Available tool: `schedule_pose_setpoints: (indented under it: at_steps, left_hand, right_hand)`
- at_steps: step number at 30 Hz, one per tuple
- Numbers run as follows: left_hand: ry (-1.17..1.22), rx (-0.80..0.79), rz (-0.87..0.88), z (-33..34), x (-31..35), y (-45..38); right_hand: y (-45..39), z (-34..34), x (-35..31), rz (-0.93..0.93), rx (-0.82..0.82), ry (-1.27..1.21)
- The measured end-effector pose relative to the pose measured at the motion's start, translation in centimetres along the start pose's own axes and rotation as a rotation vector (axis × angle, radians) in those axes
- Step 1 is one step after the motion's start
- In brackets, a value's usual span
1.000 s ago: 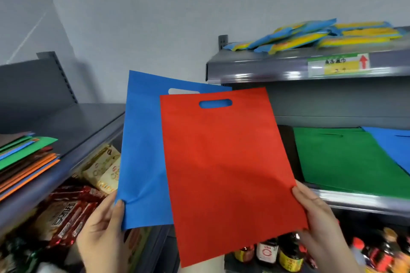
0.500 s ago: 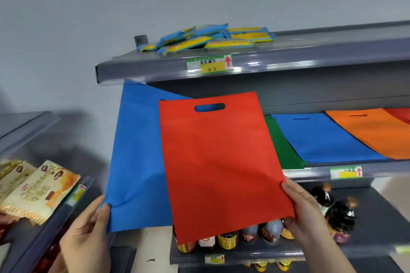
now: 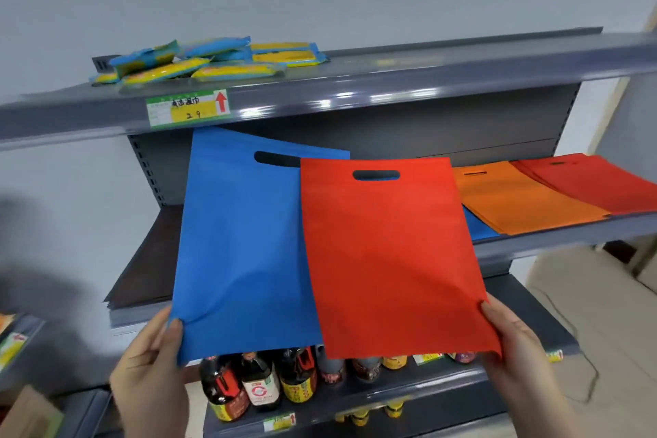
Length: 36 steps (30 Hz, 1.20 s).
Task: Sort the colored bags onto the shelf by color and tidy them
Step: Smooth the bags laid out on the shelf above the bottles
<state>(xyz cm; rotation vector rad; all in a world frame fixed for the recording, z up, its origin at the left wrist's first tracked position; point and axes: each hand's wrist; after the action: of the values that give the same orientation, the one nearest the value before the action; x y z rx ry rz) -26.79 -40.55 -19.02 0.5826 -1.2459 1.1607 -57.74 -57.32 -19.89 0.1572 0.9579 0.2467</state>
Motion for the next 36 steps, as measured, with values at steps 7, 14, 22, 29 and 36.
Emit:
schedule_pose_setpoints:
  at_steps: [7,14,22,29,36]
  left_hand:
    - [0.070,-0.073,-0.110,7.1,-2.6,-0.1]
    - [0.058,-0.145,-0.140,15.9,-5.7,-1.6]
    - [-0.007,-0.231,-0.236,24.1,-8.8,-4.1]
    - [-0.231,-0.394,-0.284,27.3,-11.5,-3.9]
    - [-0.681,-0.502,-0.219,29.9,-10.4,-1.8]
  right_hand:
    - [-1.4,-2.8,-2.9,-0.076,0.047,0.007]
    - [-6.4,-3.7,-6.6,-0.181,0.140,-0.007]
    - [-13.6,-4.1,-9.4,-0.270,0.204,-0.018]
    - [-17.5,-6.1,-9.8,-0.258,0.217,-0.118]
    - [-20.6,-7.6,-11.9,-0.180,0.146,-0.083]
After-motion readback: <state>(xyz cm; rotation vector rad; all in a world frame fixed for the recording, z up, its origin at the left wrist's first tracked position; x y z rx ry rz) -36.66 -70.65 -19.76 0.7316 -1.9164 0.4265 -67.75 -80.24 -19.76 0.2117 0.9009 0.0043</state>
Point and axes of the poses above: each hand's wrist, its own y-axis away from the middle knuckle, its own z-axis out of the palm, x = y × z, and after that the axes turned 1 degree about -x, right-handed
